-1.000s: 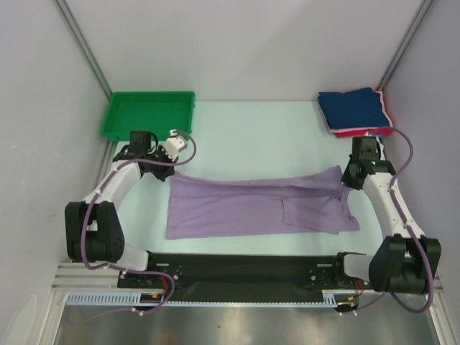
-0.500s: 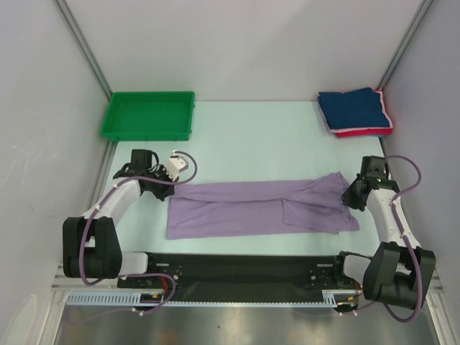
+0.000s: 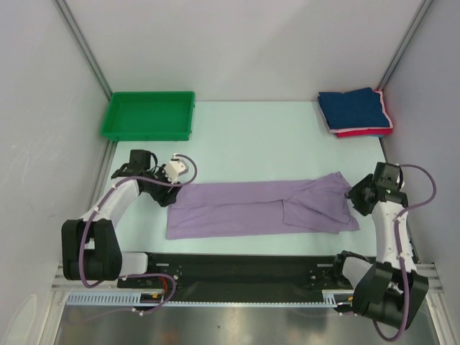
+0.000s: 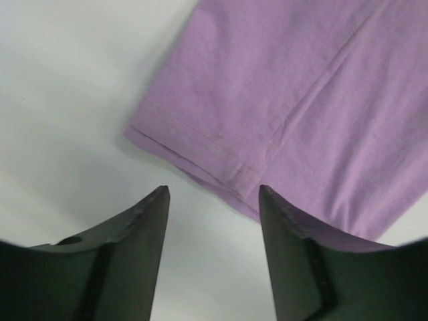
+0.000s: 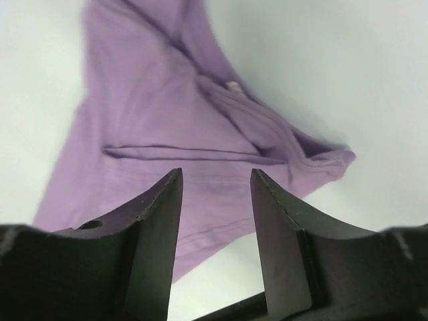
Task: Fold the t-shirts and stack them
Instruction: Fold the tshirt
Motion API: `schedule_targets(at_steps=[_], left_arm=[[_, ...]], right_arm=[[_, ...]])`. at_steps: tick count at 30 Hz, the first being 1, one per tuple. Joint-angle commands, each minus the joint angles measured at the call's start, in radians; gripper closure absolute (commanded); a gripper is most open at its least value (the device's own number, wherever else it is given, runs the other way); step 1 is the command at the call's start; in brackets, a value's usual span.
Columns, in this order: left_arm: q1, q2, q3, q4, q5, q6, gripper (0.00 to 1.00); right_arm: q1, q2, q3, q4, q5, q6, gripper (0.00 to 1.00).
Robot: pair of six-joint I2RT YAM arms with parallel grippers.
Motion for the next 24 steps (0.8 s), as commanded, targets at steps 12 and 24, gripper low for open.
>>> schedule_targets(at_steps=[12,24], left_arm=[[0.031,0.027,0.111,-0.027,0.086,-0.121,0.37],[0.033,0.016,0.085,-0.016,0.091,-0.118,0.36]], right_arm=[[0.463,0.410,0.342,0.034,0.025,-0.156,0.44],[0.509,0.646,0.400,0.037,0.054,-0.193,0.62]])
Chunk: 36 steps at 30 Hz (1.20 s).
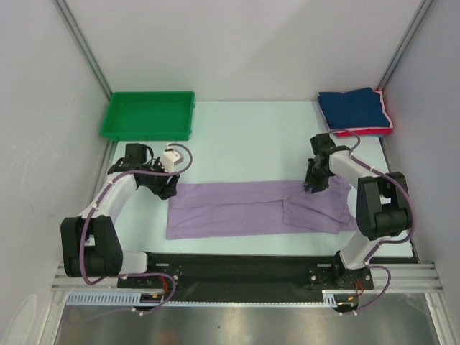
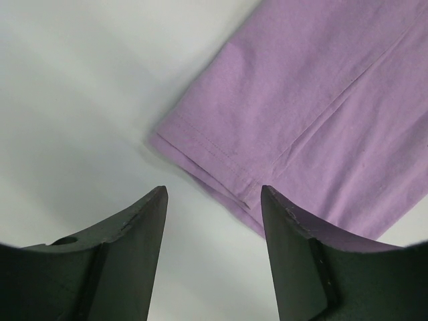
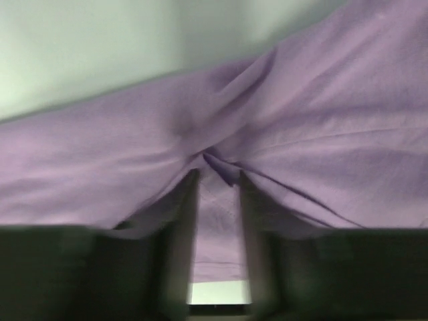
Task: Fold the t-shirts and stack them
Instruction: Fold the tshirt
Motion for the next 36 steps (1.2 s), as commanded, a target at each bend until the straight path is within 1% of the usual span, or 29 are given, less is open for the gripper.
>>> schedule_targets(at_steps=[1,3,4,6,7,10,14,16,20,25,27,30,31,33,36], left_arm=[[-0.005,-0.009,-0.002,0.018,0.041,-0.006,0.36],[-0.005,-0.008,-0.001,0.016,0.038,-0.005,0.36],[-0.005,-0.008,-0.001,0.019,0.040,-0.003,0.36],[-0.004,-0.002,-0.001,0.021,0.036,-0.003,0.37],[-0.005,0.000,-0.001,0.026,0.036,-0.003,0.37],[-0.005,0.008,0.001,0.024,0.035,-0.001,0.37],[-0.005,0.006,-0.001,0.029,0.035,0.003,0.37],[-0.004,0.005,-0.004,0.036,0.035,0.002,0.37],[-0.005,0.014,-0.008,0.047,0.036,0.002,0.37],[-0.005,0.028,-0.005,0.055,0.038,0.005,0.38],[-0.004,0.029,-0.002,0.058,0.038,0.006,0.38],[-0.004,0.032,-0.001,0.059,0.038,0.005,0.38],[-0.005,0.031,-0.002,0.059,0.038,0.005,0.38],[-0.004,0.028,-0.002,0.059,0.036,0.008,0.38],[-0.004,0.028,-0.004,0.062,0.032,0.012,0.38]], right_arm=[[0.015,0.017,0.037,0.002,0.011,-0.006,0.73],[0.015,0.013,0.030,-0.006,0.012,0.001,0.80],[0.015,0.010,0.027,-0.006,0.012,0.007,0.87],[0.015,-0.002,0.023,-0.007,-0.002,0.008,0.93],[0.016,-0.007,0.023,-0.012,0.000,0.011,1.00],[0.030,-0.053,0.023,-0.035,0.005,0.025,1.00],[0.071,-0.140,-0.003,-0.114,0.021,0.066,1.00],[0.095,-0.204,-0.034,-0.136,0.014,0.094,1.00],[0.164,-0.301,-0.152,-0.160,-0.012,0.177,1.00],[0.214,-0.369,-0.218,-0.176,-0.020,0.241,1.00],[0.222,-0.387,-0.239,-0.176,-0.058,0.255,1.00],[0.228,-0.409,-0.258,-0.184,-0.086,0.278,0.97],[0.231,-0.415,-0.273,-0.194,-0.089,0.289,0.91],[0.233,-0.424,-0.287,-0.202,-0.107,0.300,0.77],[0.236,-0.447,-0.290,-0.214,-0.169,0.310,0.72]])
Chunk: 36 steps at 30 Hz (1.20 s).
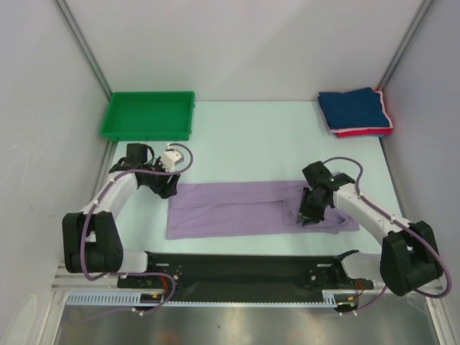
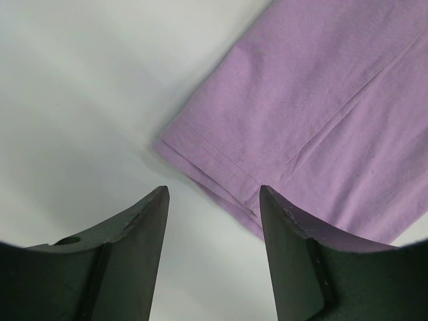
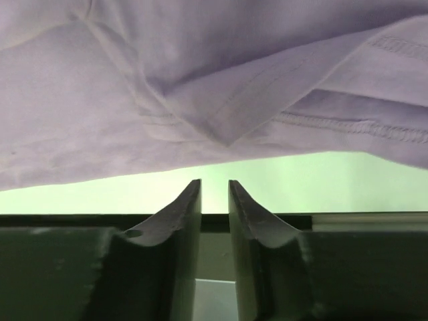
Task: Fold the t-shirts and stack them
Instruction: Fold the tshirt
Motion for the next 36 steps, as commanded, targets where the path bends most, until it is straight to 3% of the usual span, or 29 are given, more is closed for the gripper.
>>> schedule_targets(at_steps=[1,4,6,8,13,17,20,23,32,36], left_arm=[[-0.003,-0.003,-0.001,0.023,0.029,0.013,0.38],[-0.003,0.002,0.004,0.022,0.023,0.018,0.38],[-0.003,0.003,0.006,0.028,0.028,0.014,0.38],[-0.003,0.005,0.013,0.025,0.049,-0.005,0.38],[-0.005,-0.006,0.036,0.015,0.098,-0.039,0.38],[-0.006,-0.004,0.027,0.016,0.097,-0.046,0.37],[-0.006,-0.012,0.016,0.011,0.086,-0.048,0.37],[-0.006,-0.015,0.007,-0.001,0.071,-0.048,0.37],[-0.011,0.003,0.032,-0.018,0.048,-0.054,0.34],[-0.011,0.012,0.053,-0.014,0.048,-0.056,0.33]], right_arm=[[0.008,-0.050,0.016,-0.036,-0.094,0.037,0.67],[0.011,-0.056,0.083,-0.087,-0.119,0.000,0.63],[-0.004,-0.050,0.167,-0.172,0.050,-0.048,0.61],[-0.109,-0.038,0.188,-0.165,0.080,-0.087,0.62],[-0.263,0.031,0.188,0.040,0.053,-0.183,0.74],[-0.322,0.279,0.221,0.117,0.028,-0.246,0.87],[-0.319,0.403,0.247,0.117,0.027,-0.276,0.94],[-0.297,0.422,0.231,0.104,0.035,-0.273,1.00],[-0.169,0.235,0.050,0.005,0.006,-0.175,1.00],[-0.129,0.188,0.079,-0.044,0.101,-0.140,1.00]])
